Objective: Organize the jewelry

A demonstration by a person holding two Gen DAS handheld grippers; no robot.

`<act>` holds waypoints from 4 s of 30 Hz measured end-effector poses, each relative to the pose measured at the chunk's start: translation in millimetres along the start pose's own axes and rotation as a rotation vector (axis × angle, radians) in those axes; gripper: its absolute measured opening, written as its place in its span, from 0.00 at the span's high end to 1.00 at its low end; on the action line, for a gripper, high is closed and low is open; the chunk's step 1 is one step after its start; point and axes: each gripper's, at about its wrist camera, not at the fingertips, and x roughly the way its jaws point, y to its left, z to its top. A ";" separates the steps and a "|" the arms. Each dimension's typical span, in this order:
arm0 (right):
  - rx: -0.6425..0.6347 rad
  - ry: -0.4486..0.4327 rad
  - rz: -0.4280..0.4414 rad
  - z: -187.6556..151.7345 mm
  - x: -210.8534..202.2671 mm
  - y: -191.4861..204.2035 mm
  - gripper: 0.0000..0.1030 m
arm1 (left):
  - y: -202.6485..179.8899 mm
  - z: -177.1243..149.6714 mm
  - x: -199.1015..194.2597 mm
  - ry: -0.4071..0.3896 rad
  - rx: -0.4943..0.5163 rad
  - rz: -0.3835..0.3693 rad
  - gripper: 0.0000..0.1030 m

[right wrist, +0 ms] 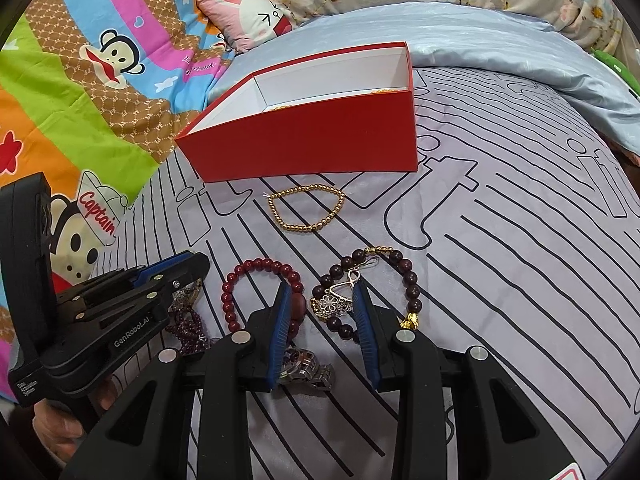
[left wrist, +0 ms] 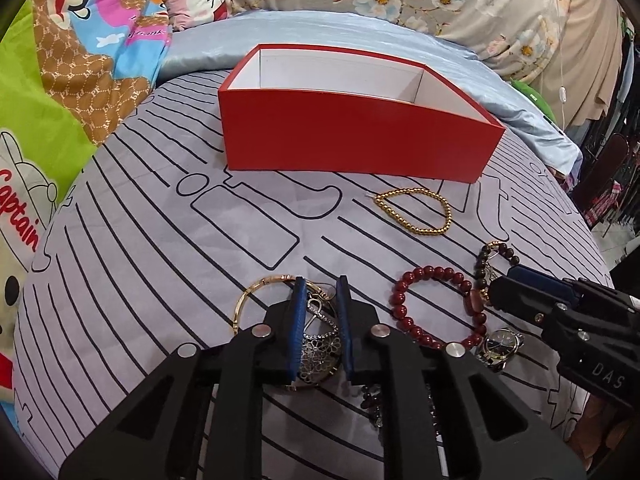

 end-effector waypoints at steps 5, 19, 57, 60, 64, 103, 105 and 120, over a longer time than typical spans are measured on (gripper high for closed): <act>0.004 -0.002 0.000 0.3 -1.3 -0.6 0.69 | 0.0 1.4 -6.5 -0.017 -0.007 -0.031 0.98; 0.008 -0.013 0.005 -1.3 -7.6 -1.7 0.69 | 4.5 -2.4 -26.7 -0.014 -0.047 -0.094 1.00; 0.023 -0.015 0.017 1.4 -4.9 -12.3 0.92 | 8.3 16.9 -62.9 -0.072 -0.083 -0.137 1.00; 0.036 -0.033 0.022 3.1 -11.8 -14.0 0.92 | 8.2 18.1 -64.0 -0.073 -0.084 -0.139 1.00; 0.038 -0.068 0.036 13.0 -27.4 -14.5 0.92 | 7.3 23.1 -69.8 -0.083 -0.078 -0.141 1.00; -0.035 -0.135 0.030 168.4 43.6 -12.7 0.87 | -9.3 181.9 13.4 -0.179 0.019 -0.104 1.00; -0.031 -0.145 0.020 170.8 42.3 -13.2 0.79 | -10.8 183.4 18.2 -0.170 0.027 -0.106 0.99; -0.043 -0.186 -0.011 161.0 21.9 -10.5 0.61 | 0.3 173.8 17.1 -0.163 0.008 -0.061 0.67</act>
